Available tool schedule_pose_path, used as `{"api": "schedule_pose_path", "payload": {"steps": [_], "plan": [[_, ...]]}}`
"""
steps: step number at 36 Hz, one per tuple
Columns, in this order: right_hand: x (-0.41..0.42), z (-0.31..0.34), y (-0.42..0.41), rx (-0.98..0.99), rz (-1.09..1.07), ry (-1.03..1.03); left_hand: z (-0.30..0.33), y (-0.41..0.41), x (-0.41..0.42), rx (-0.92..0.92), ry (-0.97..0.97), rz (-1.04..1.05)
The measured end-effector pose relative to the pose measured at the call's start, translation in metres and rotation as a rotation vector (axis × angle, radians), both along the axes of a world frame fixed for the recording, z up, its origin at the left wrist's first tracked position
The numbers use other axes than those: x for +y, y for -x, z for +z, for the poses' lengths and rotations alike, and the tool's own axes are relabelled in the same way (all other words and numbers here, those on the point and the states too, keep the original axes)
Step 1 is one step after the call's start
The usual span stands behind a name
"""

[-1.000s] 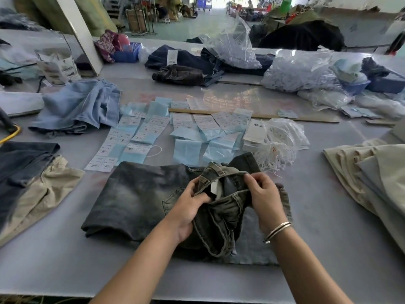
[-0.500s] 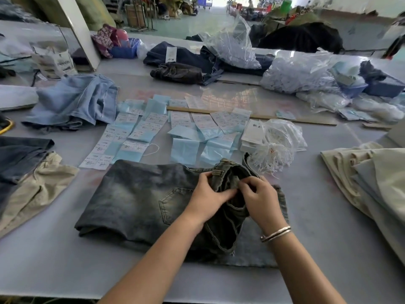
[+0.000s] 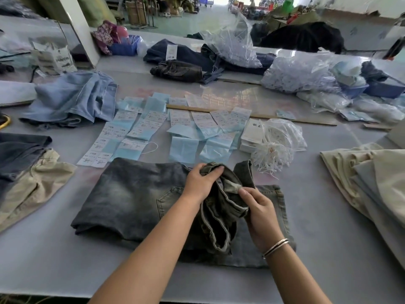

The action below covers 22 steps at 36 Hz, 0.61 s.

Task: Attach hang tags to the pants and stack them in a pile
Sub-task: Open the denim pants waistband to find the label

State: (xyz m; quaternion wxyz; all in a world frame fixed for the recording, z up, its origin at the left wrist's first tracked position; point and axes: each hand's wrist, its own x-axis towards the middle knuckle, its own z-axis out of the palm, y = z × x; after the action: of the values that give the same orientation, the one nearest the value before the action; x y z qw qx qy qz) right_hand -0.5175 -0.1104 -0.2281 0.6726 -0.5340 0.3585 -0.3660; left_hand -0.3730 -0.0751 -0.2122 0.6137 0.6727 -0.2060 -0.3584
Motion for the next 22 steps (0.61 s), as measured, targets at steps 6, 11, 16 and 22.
{"api": "schedule_pose_path", "payload": {"steps": [6, 11, 16, 22], "plan": [[0.009, -0.018, -0.008, -0.048, -0.047, -0.045, -0.021, -0.005, 0.016, 0.201, 0.135, -0.012], [0.013, -0.016, -0.008, 0.111, -0.051, 0.201, -0.025, -0.010, 0.029, 0.205, 0.152, -0.089], [0.010, -0.009, -0.006, 0.125, -0.073, 0.293, -0.020, -0.004, 0.030, 0.049, 0.141, -0.153], [0.012, -0.003, -0.003, 0.065, -0.031, 0.205, -0.020, 0.004, 0.029, -0.114, 0.139, -0.120]]}}
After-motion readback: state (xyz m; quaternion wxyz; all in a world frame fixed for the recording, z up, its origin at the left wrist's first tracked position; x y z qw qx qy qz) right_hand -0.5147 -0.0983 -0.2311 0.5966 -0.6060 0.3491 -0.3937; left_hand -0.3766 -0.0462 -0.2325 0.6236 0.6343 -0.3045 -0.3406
